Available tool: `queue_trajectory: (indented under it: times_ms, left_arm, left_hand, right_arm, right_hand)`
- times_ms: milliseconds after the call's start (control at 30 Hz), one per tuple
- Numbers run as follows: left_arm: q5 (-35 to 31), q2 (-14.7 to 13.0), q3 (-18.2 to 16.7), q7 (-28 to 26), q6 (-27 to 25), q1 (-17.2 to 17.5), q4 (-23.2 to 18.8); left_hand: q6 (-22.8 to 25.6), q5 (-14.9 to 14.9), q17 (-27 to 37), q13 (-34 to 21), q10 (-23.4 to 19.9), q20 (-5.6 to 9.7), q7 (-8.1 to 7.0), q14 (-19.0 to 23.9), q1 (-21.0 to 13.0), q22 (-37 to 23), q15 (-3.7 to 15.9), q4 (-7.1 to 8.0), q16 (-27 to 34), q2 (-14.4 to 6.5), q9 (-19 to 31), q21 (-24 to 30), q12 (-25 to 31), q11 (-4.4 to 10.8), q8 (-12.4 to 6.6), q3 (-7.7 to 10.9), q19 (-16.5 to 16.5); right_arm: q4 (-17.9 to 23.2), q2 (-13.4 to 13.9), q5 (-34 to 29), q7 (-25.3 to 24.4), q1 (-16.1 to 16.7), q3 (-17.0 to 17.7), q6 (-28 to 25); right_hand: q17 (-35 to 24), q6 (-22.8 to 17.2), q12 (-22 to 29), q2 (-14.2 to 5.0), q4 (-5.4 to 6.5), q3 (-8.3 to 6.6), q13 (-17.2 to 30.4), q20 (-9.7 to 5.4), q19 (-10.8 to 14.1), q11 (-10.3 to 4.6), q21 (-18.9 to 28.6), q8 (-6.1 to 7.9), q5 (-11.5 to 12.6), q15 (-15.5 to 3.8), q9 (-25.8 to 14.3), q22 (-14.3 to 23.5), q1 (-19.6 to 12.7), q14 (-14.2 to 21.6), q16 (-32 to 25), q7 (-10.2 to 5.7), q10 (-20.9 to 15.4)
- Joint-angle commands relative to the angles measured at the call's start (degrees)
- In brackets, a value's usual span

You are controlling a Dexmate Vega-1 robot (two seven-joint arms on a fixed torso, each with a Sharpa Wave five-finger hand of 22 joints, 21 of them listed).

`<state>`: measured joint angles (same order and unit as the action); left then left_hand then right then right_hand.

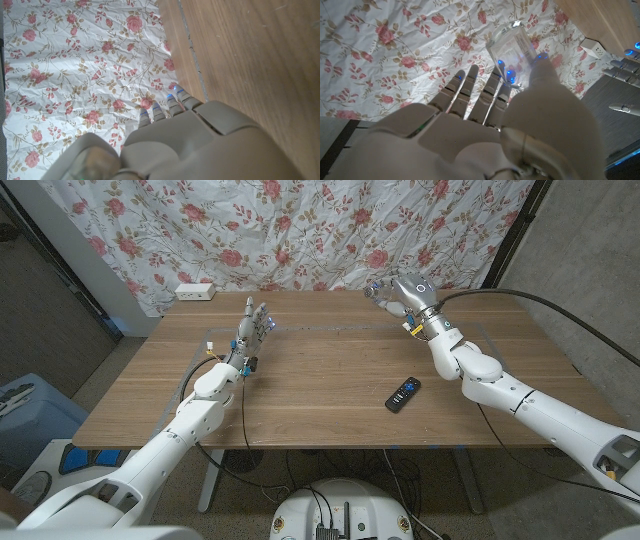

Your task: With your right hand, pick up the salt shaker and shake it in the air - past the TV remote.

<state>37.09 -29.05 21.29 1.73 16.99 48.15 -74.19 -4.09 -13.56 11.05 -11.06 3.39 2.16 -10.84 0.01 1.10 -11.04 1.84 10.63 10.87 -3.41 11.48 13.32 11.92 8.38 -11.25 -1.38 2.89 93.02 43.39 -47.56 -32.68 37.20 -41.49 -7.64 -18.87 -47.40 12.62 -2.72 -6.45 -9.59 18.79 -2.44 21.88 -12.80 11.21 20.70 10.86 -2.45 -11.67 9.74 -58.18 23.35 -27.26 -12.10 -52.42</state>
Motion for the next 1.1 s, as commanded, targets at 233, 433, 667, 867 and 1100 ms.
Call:
queue_trajectory:
  times_ms: [233, 433, 667, 867, 1100]
  left_arm:
    - [0.0, 0.0, 0.0, -0.2, 0.0, 0.0, -0.1]
    - [0.0, 0.0, 0.0, -0.2, 0.0, 0.0, -0.1]
    - [0.0, 0.0, 0.0, -0.2, 0.0, 0.0, -0.1]
    - [0.0, 0.0, 0.0, 0.0, 0.0, 0.0, 0.0]
    - [0.0, 0.0, 0.0, 0.0, 0.0, 0.0, 0.0]
  left_hand:
    - [0.2, -0.4, 0.1, -0.2, -0.1, 1.36, -0.58, 0.0, 0.0, -0.3, 5.79, 0.07, 0.3, -5.8, 0.2, -0.2, 0.2, 0.37, -0.26, -0.38, 0.5]
    - [0.3, -0.4, 0.1, -0.2, -0.1, 1.36, -0.56, 0.0, 0.0, -0.3, 5.77, 0.07, 0.3, -5.8, 0.2, -0.2, 0.2, 0.45, -0.27, -0.38, 0.5]
    - [0.2, -0.4, 0.1, -0.2, -0.1, 1.36, -0.61, 0.0, 0.0, -0.3, 5.79, 0.07, 0.3, -5.8, 0.2, -0.2, 0.2, 0.44, -0.24, -0.39, 0.5]
    - [0.2, -0.4, 0.1, -0.2, -0.1, 1.36, -0.57, 0.1, 0.0, -0.3, 5.78, 0.07, 0.3, -5.8, 0.2, -0.2, 0.2, 0.45, -0.23, -0.39, 0.5]
    - [0.2, -0.4, 0.1, -0.2, -0.1, 1.36, -0.57, 0.1, 0.0, -0.3, 5.79, 0.07, 0.3, -5.8, 0.2, -0.2, 0.2, 0.49, -0.25, -0.39, 0.5]
  right_arm:
    - [3.6, -1.3, 11.3, 8.1, 4.5, 4.4, 0.6]
    - [4.4, -1.5, 15.1, 10.6, 5.5, 5.4, 0.8]
    - [4.6, -1.9, 19.4, 13.1, 6.5, 6.3, 0.6]
    - [3.4, -2.3, 20.1, 11.5, 7.1, 6.2, 1.8]
    - [3.6, -3.0, 22.2, 12.2, 8.2, 6.3, 0.4]
  right_hand:
    - [-0.3, -1.1, 0.3, -1.68, 0.35, -0.19, 0.2, -1.25, -0.1, 0.21, -0.1, 0.1, 0.1, -7.96, -0.1, 0.1, 2.5, 0.5, 0.0, -0.58, -0.7]
    - [-0.3, -1.1, 0.3, -1.64, 0.32, -0.06, 0.1, -1.23, -0.1, 0.23, -0.1, 0.01, 0.1, -7.85, -0.1, 0.1, 3.0, 0.5, 0.0, -0.58, -0.7]
    - [-0.3, -1.0, 0.1, -1.73, 0.38, 0.07, 0.0, -1.25, -0.4, 0.25, -0.1, -0.21, 0.1, -7.76, -0.1, 0.1, 3.7, 0.6, 0.0, -0.58, -0.4]
    - [-0.4, -0.8, 0.0, -1.97, 0.31, 0.06, -0.1, -1.13, -0.3, 0.25, -0.1, -0.42, 0.1, -7.89, 0.0, 0.1, 4.2, 0.9, -0.2, -0.59, -0.2]
    - [-0.4, -0.8, 0.0, -1.95, 0.18, 0.09, -0.1, -1.16, -0.2, 0.26, 0.0, -0.52, 0.1, -7.94, 0.0, 0.1, 4.4, 1.1, -0.2, -0.58, -0.2]
